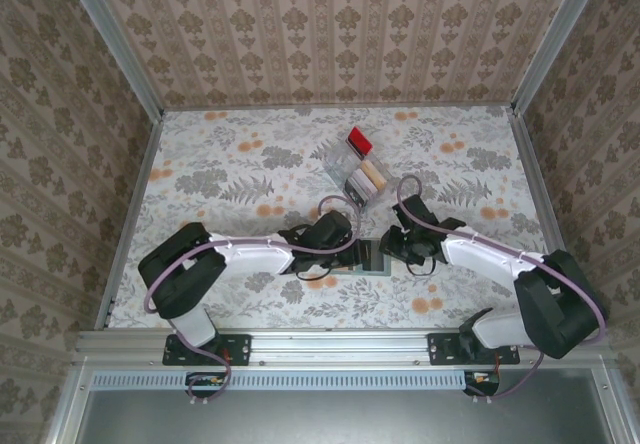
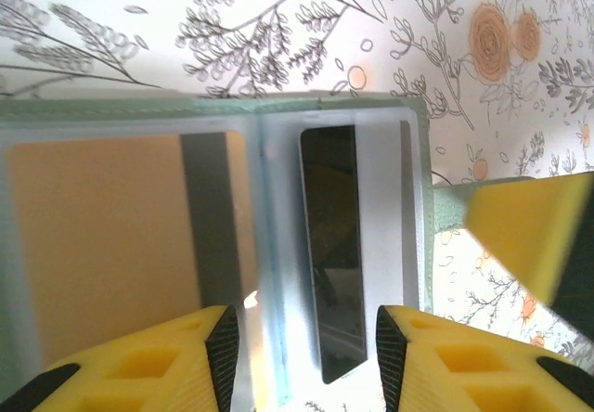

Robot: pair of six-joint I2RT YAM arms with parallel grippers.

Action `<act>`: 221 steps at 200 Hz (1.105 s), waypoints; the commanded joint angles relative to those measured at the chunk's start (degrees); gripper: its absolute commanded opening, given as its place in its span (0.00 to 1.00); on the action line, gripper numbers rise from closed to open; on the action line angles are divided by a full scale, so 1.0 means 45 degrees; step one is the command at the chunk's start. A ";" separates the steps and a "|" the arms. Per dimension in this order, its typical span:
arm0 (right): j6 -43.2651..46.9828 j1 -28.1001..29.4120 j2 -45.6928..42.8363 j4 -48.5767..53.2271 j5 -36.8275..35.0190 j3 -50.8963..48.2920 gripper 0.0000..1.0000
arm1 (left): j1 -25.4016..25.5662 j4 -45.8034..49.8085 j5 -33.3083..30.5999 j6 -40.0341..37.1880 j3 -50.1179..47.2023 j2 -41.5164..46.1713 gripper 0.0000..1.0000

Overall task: Put the credit cards into the card holder
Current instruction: Move the card holder to the center of the table, then pick up the credit card from the storage box.

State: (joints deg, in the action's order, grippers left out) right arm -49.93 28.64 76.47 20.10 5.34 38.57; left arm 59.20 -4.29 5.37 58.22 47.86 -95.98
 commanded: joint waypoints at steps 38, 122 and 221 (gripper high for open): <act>0.2774 -0.0176 -0.0019 0.2297 -0.1183 0.2894 0.36 | -0.0696 0.1274 -0.0401 -0.0348 -0.0419 0.0217 0.44; 0.6872 -0.0105 0.5056 0.5545 -0.2713 0.9454 0.32 | -0.1169 0.0486 0.0448 -0.1007 -0.0518 0.0823 0.47; 0.8948 0.0874 0.8593 0.7133 -0.5834 1.3578 0.33 | -0.2973 0.0589 -0.0712 -0.1277 -0.2082 0.3825 0.59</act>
State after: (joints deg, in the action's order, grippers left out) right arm -13.19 31.62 112.16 48.21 -14.74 96.73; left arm 47.62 -2.13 4.27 53.76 40.88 -82.00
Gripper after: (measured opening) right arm 0.335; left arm 0.587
